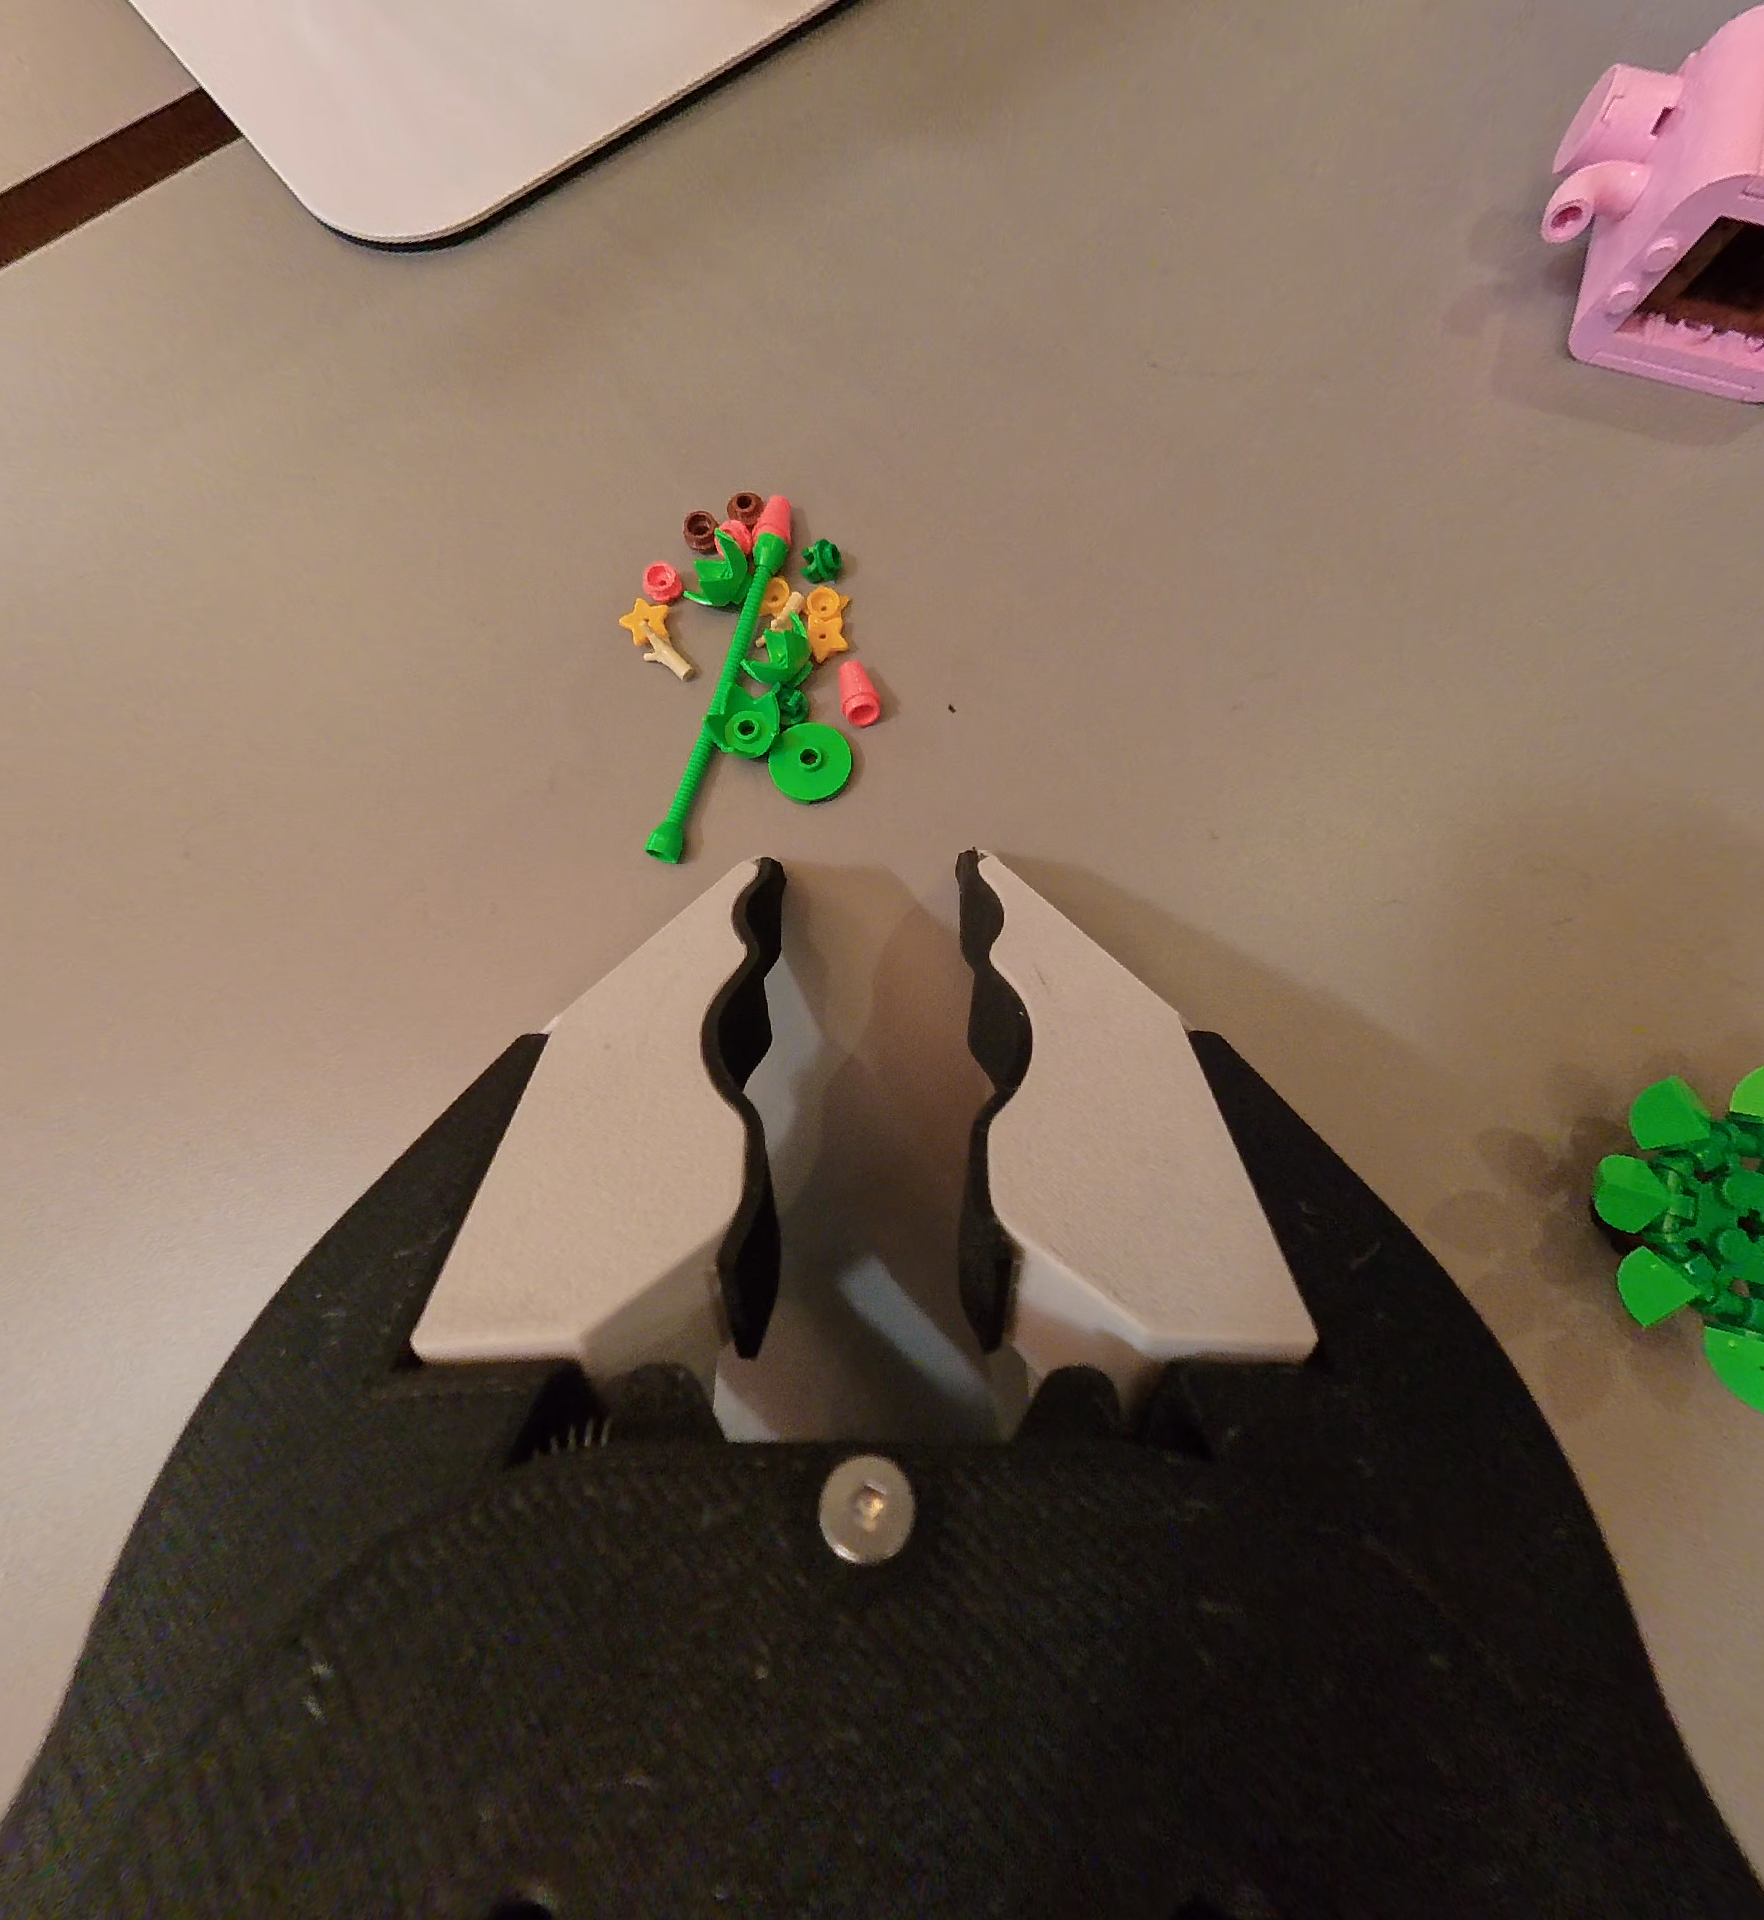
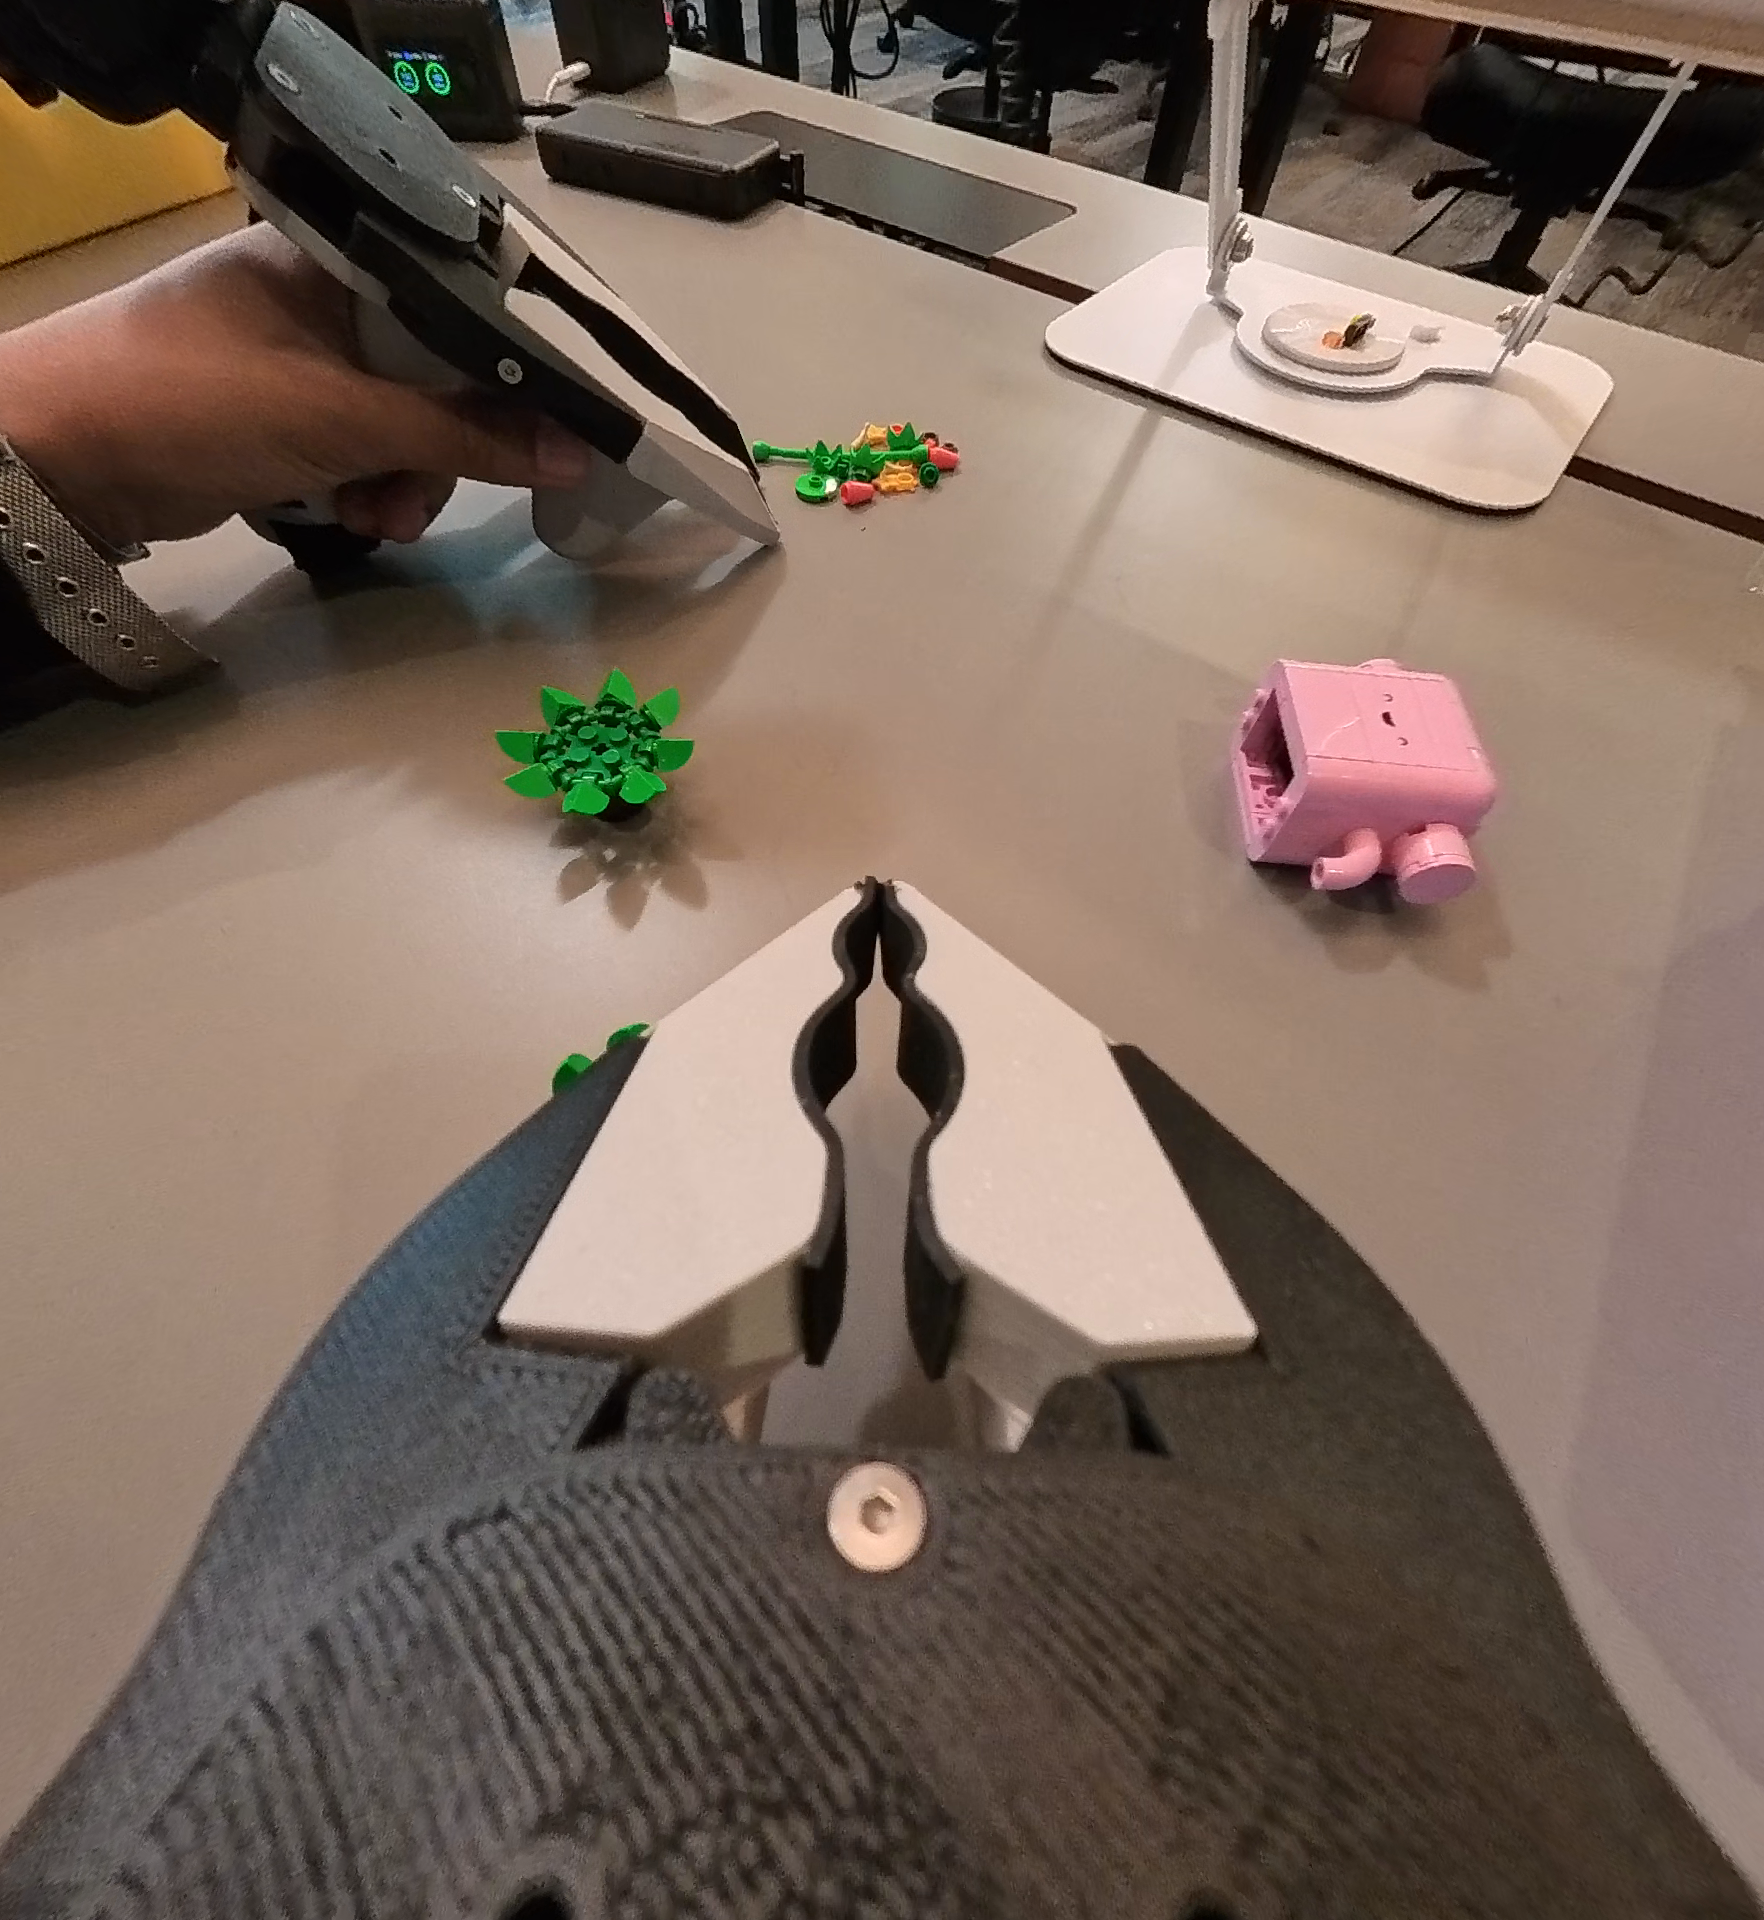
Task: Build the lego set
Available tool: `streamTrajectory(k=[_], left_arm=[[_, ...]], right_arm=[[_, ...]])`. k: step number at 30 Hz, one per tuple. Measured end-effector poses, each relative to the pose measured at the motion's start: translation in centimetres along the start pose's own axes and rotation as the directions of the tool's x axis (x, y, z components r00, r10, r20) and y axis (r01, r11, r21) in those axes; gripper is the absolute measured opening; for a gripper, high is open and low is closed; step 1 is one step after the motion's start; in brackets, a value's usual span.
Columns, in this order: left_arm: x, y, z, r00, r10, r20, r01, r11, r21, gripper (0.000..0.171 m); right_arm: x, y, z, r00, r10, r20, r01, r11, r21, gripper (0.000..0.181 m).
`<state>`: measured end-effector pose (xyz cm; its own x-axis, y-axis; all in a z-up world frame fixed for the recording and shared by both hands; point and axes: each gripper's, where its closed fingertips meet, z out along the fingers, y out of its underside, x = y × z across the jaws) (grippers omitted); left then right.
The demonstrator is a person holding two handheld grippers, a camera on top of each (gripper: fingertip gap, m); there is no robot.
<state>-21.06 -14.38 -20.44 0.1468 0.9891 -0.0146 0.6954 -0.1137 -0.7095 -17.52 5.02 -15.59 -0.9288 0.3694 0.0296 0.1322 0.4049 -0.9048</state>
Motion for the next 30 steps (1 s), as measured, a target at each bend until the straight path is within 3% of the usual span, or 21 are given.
streamTrajectory(k=[13, 17, 22, 27, 29, 30], left_arm=[[0.0, -0.4, 0.4, 1.000, 0.008, 0.010, -0.008, 1.000, -0.001, 0.036], [-0.2, -1.5, 1.5, 1.000, 0.005, 0.017, -0.005, 1.000, -0.001, 0.047], [-0.6, -1.6, 1.7, 0.999, -0.016, 0.041, 0.016, 1.000, -0.002, 0.049], [-0.5, -1.7, 1.7, 1.000, -0.028, 0.013, 0.028, 1.000, 0.000, 0.036], [-0.4, -1.7, 1.7, 1.000, -0.015, 0.012, 0.015, 1.000, 0.005, 0.016], [-0.4, -1.7, 1.7, 1.000, -0.006, 0.025, 0.005, 1.000, 0.005, 0.016]], right_arm=[[0.0, -0.1, -0.1, 1.000, 0.004, 0.001, -0.004, 1.000, 0.009, 0.000], [0.0, 0.1, 0.1, 1.000, 0.003, 0.004, -0.003, 1.000, -0.009, 0.000], [0.1, 0.1, 0.1, 1.000, 0.021, 0.012, -0.021, 1.000, -0.007, 0.000], [0.0, 0.2, 0.3, 1.000, 0.023, 0.018, -0.023, 1.000, -0.016, 0.000], [0.0, 0.1, 0.2, 1.000, 0.020, 0.019, -0.019, 1.000, -0.014, 0.000], [0.0, 0.1, 0.2, 1.000, 0.018, 0.019, -0.018, 1.000, -0.011, 0.000]])
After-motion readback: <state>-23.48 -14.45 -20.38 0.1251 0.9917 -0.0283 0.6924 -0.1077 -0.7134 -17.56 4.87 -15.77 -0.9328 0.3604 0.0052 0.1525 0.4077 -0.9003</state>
